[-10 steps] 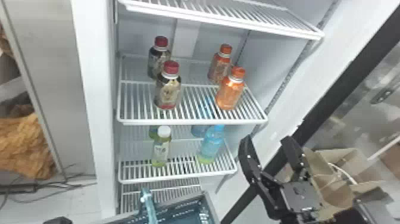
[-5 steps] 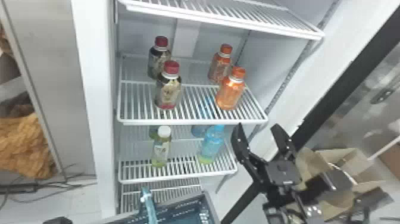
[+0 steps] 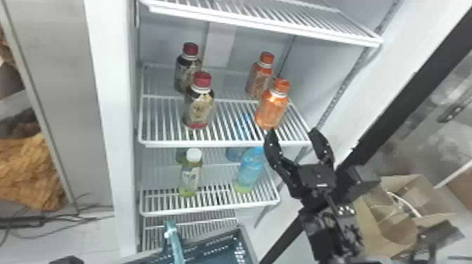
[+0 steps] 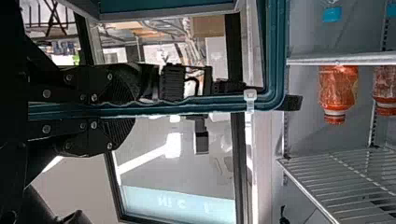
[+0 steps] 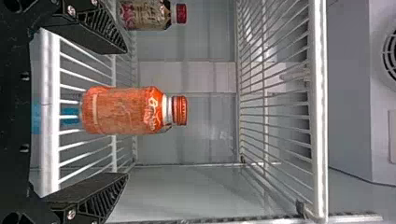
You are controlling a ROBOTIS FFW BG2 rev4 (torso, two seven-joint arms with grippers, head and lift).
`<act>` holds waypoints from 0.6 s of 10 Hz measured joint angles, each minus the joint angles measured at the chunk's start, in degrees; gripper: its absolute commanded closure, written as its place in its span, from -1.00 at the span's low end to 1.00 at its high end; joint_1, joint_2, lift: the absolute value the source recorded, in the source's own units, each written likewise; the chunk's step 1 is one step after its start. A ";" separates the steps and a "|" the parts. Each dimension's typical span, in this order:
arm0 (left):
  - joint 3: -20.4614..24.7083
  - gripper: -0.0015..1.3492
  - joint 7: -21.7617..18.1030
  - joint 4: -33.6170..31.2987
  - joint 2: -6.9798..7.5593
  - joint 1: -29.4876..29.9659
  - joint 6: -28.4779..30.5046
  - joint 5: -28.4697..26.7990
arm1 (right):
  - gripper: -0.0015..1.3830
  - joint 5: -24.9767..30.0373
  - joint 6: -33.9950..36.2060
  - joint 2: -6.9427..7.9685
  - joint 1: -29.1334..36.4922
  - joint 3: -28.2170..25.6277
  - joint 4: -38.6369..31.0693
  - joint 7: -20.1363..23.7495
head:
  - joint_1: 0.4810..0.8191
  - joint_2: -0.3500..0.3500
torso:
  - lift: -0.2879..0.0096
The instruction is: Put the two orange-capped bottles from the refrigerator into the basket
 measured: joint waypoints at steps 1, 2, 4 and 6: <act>0.00 0.79 0.00 0.00 -0.01 0.00 0.00 0.03 | -0.84 0.19 0.69 -0.20 -1.97 0.05 1.25 0.00 | 0.27 -1.00 | 0.67; 0.04 0.79 0.00 0.00 -0.01 0.00 0.00 0.06 | -0.84 0.31 0.87 -0.36 -3.90 0.32 2.77 -0.06 | 0.27 -1.00 | 0.67; 0.11 0.79 0.00 0.00 -0.01 0.00 -0.07 0.07 | -0.84 0.54 0.90 -0.59 -7.56 0.87 6.25 -0.08 | 0.27 -1.00 | 0.67; 0.12 0.79 0.00 0.00 -0.01 0.00 -0.08 0.05 | -0.84 1.13 0.84 -0.67 -11.72 0.93 9.85 -0.08 | 0.27 -1.00 | 0.67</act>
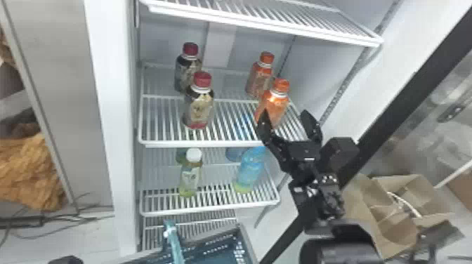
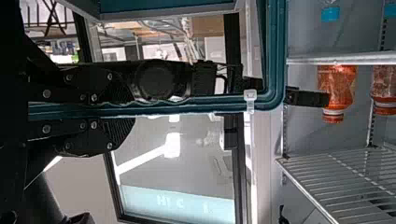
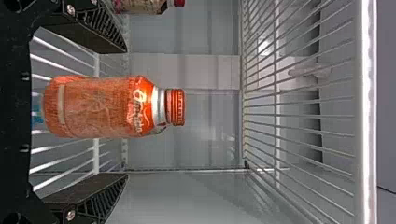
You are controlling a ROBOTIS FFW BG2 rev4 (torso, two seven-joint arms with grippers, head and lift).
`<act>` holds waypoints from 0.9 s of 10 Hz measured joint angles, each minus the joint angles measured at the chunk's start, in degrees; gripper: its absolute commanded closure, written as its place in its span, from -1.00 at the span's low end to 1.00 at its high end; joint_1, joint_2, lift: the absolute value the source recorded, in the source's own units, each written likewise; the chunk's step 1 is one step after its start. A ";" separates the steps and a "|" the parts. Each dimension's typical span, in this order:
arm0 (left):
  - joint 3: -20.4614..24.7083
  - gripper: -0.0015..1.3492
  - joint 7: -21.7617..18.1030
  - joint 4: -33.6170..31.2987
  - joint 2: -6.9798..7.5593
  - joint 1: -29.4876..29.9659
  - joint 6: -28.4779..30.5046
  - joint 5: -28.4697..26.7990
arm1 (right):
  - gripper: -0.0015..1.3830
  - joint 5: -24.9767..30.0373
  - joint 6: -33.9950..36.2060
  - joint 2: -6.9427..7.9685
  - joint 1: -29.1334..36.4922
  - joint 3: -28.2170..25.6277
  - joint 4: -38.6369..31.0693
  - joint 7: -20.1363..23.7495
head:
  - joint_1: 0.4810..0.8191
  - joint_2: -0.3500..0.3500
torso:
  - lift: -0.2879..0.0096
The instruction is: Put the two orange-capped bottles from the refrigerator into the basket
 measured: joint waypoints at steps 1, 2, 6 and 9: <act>0.00 0.79 0.00 0.00 0.00 0.00 -0.04 0.00 | -0.84 0.45 -0.06 -0.03 -1.93 0.00 1.88 0.00 | 0.27 -1.00 | 0.67; 0.00 0.79 0.00 0.00 0.00 0.00 -0.04 0.00 | -0.84 0.93 -0.08 -0.04 -3.74 0.07 3.89 0.00 | 0.27 -1.00 | 0.67; 0.00 0.79 0.00 0.00 0.00 0.00 -0.05 0.00 | 0.03 1.25 -1.29 -0.60 -8.30 1.65 8.43 0.09 | 0.27 -1.00 | 0.67; 0.08 0.79 0.00 0.00 0.00 0.10 -0.05 0.10 | 0.27 1.24 -1.77 -0.58 -8.15 1.93 7.88 -0.11 | 0.27 -1.00 | 0.67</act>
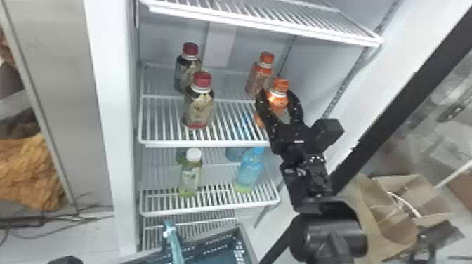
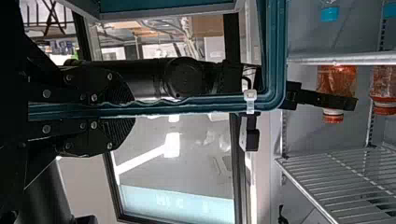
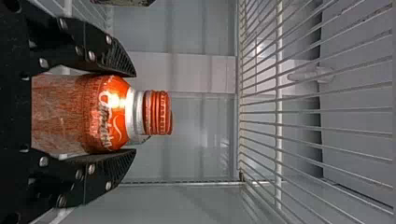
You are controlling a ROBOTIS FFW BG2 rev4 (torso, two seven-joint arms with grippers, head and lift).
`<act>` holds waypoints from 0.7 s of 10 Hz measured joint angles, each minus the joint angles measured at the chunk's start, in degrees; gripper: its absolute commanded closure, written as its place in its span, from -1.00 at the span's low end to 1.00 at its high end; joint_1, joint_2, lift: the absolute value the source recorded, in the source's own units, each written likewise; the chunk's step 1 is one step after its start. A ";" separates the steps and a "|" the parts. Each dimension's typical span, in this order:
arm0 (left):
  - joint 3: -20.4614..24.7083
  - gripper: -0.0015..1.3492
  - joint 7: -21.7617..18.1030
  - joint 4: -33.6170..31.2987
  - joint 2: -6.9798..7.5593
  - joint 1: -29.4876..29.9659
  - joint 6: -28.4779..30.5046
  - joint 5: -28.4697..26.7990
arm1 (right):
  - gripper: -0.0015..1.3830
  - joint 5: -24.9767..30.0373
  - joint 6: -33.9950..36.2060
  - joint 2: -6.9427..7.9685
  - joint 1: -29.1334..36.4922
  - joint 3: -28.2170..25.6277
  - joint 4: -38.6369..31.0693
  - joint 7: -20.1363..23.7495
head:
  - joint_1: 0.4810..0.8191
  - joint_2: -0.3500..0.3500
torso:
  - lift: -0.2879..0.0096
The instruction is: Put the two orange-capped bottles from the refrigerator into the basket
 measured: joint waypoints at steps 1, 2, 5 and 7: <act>0.03 0.79 -0.01 0.00 0.00 0.04 0.00 0.01 | 0.29 0.02 0.00 0.01 0.33 -0.07 -0.42 -0.16 | 0.27 -1.00 | 0.67; 0.03 0.79 -0.01 0.00 0.00 0.02 0.00 0.01 | 0.29 0.05 -0.50 0.02 0.71 -0.09 -1.19 -0.31 | 0.27 -1.00 | 0.67; -0.15 0.79 -0.01 0.00 0.08 -0.13 0.00 0.01 | 0.29 -2.88 2.33 -0.47 6.13 0.57 -12.46 0.48 | 0.27 -1.00 | 0.67; -0.09 0.79 -0.03 0.00 0.09 -0.20 0.00 -0.02 | 0.29 -4.67 9.51 -1.16 13.49 1.19 -25.19 1.76 | 0.27 -1.00 | 0.67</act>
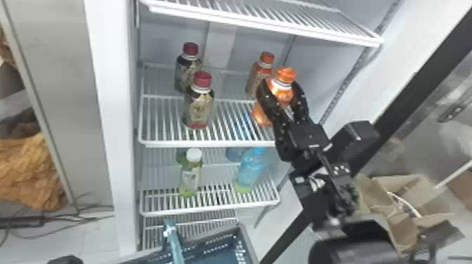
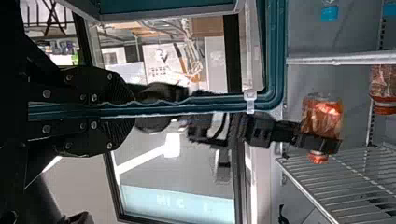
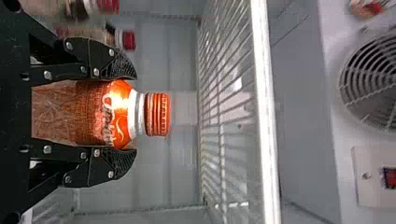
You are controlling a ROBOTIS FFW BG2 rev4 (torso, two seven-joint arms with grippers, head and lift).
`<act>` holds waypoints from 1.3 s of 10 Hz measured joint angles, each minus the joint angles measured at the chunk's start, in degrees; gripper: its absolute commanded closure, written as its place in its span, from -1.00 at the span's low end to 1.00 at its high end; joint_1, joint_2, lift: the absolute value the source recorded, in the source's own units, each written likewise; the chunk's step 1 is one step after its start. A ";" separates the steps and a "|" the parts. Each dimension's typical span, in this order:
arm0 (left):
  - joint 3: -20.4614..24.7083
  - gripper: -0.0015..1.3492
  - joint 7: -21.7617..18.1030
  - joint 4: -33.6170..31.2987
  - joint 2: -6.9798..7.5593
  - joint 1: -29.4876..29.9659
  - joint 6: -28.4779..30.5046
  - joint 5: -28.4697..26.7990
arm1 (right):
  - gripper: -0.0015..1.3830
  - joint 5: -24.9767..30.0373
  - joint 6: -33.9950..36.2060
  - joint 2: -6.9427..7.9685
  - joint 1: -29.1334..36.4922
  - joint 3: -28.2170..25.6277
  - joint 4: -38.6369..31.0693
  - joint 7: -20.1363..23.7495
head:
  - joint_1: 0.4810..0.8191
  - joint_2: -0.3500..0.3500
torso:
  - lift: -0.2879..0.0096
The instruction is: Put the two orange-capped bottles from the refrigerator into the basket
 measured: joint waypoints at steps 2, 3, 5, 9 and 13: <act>-0.09 0.79 0.02 0.00 0.07 -0.13 0.00 -0.08 | 0.29 -2.44 8.21 -0.22 8.72 0.59 -11.13 0.82 | 0.27 -1.00 | 0.67; -0.13 0.79 0.02 0.00 0.08 -0.19 0.00 -0.07 | 0.28 -3.61 14.09 -0.14 13.12 0.59 -16.66 2.07 | 0.27 -1.00 | 0.67; -0.13 0.79 0.02 0.00 0.09 -0.31 0.00 -0.07 | 0.28 -5.09 29.23 0.80 22.00 -1.25 -29.06 5.16 | 0.27 -1.00 | 0.67; -0.36 0.79 0.03 0.00 0.09 -0.36 0.00 -0.19 | 0.28 -6.02 56.38 1.71 28.72 -3.81 -40.87 10.35 | 0.27 -1.00 | 0.67; -0.37 0.79 0.02 0.00 -0.01 -0.48 0.00 -0.42 | 0.28 -4.52 72.71 1.40 26.04 -4.38 -40.82 14.03 | 0.27 -1.00 | 0.67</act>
